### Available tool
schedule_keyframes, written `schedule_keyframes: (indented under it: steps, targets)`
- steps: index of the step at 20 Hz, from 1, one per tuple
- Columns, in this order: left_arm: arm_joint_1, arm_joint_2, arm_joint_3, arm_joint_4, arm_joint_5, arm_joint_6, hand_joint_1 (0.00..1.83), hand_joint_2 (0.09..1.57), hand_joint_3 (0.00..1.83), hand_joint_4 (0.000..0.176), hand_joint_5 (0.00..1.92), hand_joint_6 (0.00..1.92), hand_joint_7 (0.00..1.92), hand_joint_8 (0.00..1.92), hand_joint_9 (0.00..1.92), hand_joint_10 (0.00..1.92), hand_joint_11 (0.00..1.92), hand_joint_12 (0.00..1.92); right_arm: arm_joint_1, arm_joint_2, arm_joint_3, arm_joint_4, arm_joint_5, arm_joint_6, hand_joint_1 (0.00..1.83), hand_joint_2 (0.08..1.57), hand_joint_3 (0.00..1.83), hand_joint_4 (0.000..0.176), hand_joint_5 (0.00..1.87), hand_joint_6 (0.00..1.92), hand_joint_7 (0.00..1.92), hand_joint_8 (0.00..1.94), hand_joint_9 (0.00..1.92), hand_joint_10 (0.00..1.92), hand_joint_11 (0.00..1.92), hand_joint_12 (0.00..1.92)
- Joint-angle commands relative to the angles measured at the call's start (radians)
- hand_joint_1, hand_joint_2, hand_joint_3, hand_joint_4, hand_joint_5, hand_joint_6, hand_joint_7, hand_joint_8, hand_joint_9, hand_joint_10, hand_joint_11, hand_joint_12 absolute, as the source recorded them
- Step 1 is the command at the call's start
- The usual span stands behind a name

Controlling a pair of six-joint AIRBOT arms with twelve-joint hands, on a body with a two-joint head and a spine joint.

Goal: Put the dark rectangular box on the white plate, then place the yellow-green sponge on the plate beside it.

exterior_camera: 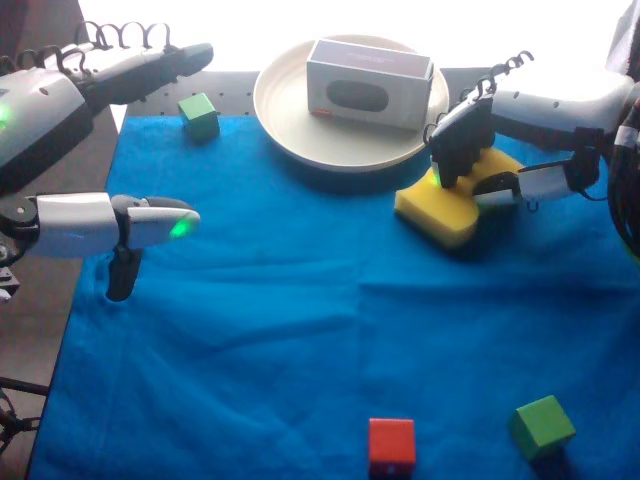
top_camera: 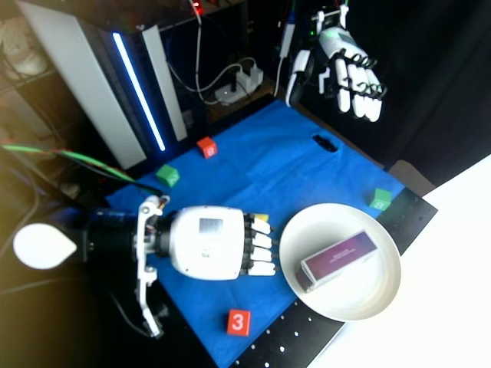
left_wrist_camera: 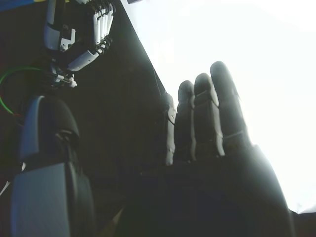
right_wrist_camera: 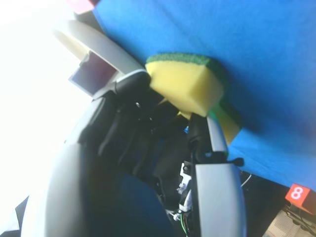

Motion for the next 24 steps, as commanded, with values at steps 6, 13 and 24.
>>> schedule_keyframes:
  steps: [6, 13, 24]
  targets:
    - [-0.006, 0.001, 0.000, -0.012, -0.130, -0.008, 0.74, 1.00, 0.00, 0.065, 0.20, 0.00, 0.19, 0.00, 0.17, 0.01, 0.00, 0.56, 0.003, 0.001, 0.001, 0.018, 0.041, 0.000, 1.34, 1.18, 0.00, 0.000, 0.77, 1.26, 0.86, 1.12, 0.85, 1.33, 0.65, 1.40]
    - [-0.003, 0.000, -0.001, -0.015, -0.133, -0.010, 0.74, 1.00, 0.00, 0.058, 0.19, 0.00, 0.18, 0.00, 0.15, 0.00, 0.00, 0.54, 0.003, 0.030, -0.024, 0.039, 0.075, 0.027, 1.21, 1.16, 0.00, 0.000, 0.85, 1.10, 0.93, 1.21, 0.83, 1.30, 0.69, 1.76]
    - [0.003, 0.000, -0.005, -0.021, -0.141, -0.010, 0.76, 0.99, 0.00, 0.065, 0.20, 0.00, 0.16, 0.00, 0.14, 0.00, 0.00, 0.52, 0.003, 0.099, -0.093, 0.068, 0.153, 0.026, 1.36, 1.15, 0.00, 0.000, 0.80, 1.17, 0.97, 1.01, 0.85, 1.30, 0.56, 1.33]
